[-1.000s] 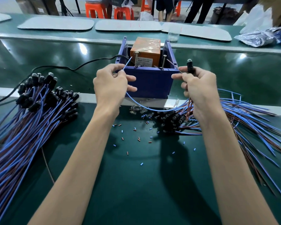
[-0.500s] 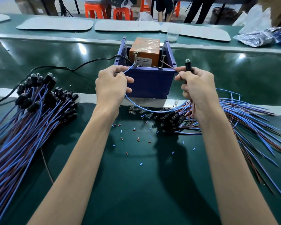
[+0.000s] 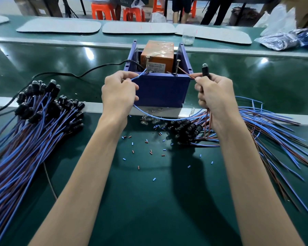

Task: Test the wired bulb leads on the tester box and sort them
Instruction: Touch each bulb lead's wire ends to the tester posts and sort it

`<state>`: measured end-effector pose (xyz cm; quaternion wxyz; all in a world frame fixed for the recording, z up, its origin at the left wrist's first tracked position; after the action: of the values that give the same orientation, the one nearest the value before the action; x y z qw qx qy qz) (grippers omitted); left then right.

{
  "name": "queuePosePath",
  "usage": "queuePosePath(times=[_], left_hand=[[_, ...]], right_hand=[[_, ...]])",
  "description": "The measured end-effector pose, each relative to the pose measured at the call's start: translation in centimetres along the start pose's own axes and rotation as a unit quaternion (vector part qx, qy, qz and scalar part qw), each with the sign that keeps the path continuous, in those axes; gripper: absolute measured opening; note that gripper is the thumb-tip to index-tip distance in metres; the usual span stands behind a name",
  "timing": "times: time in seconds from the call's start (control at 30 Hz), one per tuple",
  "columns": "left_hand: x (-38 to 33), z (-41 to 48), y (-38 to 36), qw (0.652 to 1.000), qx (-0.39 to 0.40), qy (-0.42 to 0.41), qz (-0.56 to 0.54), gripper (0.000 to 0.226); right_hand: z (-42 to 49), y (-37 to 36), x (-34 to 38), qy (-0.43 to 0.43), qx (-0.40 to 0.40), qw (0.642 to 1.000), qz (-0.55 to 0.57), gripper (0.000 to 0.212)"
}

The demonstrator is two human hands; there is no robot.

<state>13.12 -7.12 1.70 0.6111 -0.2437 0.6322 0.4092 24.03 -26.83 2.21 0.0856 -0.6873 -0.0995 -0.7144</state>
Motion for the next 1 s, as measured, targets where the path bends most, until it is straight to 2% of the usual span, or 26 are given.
queuePosePath(times=[0.37, 1.0], left_hand=[[-0.02, 0.31, 0.11, 1.0, 0.009, 0.0, -0.006, 0.034], [0.19, 0.8, 0.27, 1.0, 0.022, 0.004, -0.017, 0.037]], right_hand=[[0.26, 0.06, -0.05, -0.001, -0.002, 1.0, 0.0, 0.028], [-0.27, -0.13, 0.29, -0.016, 0.006, 1.0, 0.0, 0.022]])
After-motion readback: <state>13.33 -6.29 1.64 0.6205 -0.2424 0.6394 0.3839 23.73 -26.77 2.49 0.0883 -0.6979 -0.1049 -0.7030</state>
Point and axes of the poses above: each hand's wrist, its own z-axis towards the middle knuckle, its own y-axis out of the back of the hand, x = y × z, the point moved 7 cm from there along z, towards the middle knuckle, and after that the axes turned 1 degree about -x, right-handed, at the moved point
